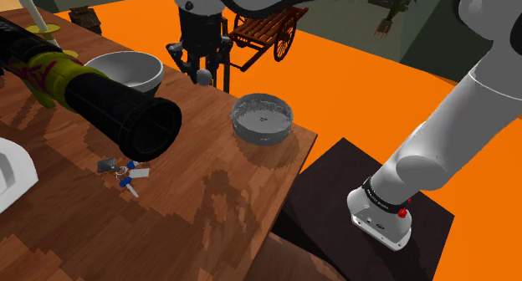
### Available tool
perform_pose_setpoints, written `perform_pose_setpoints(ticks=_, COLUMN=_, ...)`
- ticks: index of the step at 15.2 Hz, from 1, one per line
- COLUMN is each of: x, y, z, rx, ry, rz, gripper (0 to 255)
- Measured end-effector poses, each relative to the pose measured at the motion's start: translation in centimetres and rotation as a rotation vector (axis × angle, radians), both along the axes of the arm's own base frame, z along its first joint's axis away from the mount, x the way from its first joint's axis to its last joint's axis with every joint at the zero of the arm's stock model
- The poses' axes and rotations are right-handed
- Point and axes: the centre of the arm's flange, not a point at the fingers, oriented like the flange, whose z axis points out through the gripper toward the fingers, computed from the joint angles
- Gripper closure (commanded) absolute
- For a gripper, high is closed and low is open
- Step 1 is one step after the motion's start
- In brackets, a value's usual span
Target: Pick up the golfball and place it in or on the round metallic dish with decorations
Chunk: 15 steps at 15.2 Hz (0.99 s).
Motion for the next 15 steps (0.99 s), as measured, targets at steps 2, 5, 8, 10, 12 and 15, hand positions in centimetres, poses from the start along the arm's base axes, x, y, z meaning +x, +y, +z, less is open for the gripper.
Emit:
perform_pose_setpoints(ticks=2, x=-1.6, y=-1.7, z=0.0, rx=-0.001, ry=0.000, rz=0.000, gripper=255)
perform_pose_setpoints(ticks=5, x=-4.1, y=-5.0, z=0.0, rx=-0.002, ry=0.001, rz=-0.001, gripper=255)
perform_pose_setpoints(ticks=8, x=-6.7, y=-8.0, z=0.0, rx=-0.001, ry=0.001, rz=-0.002, gripper=255)
perform_pose_setpoints(ticks=10, x=-8.3, y=-10.1, z=0.1, rx=-0.001, ry=0.000, rz=-0.002, gripper=255)
perform_pose_setpoints(ticks=12, x=-9.4, y=-11.4, z=-0.2, rx=0.000, ry=0.000, rz=-0.002, gripper=255)
perform_pose_setpoints(ticks=15, x=-9.9, y=-12.2, z=-1.6, rx=0.001, ry=0.001, rz=-0.002, gripper=255)
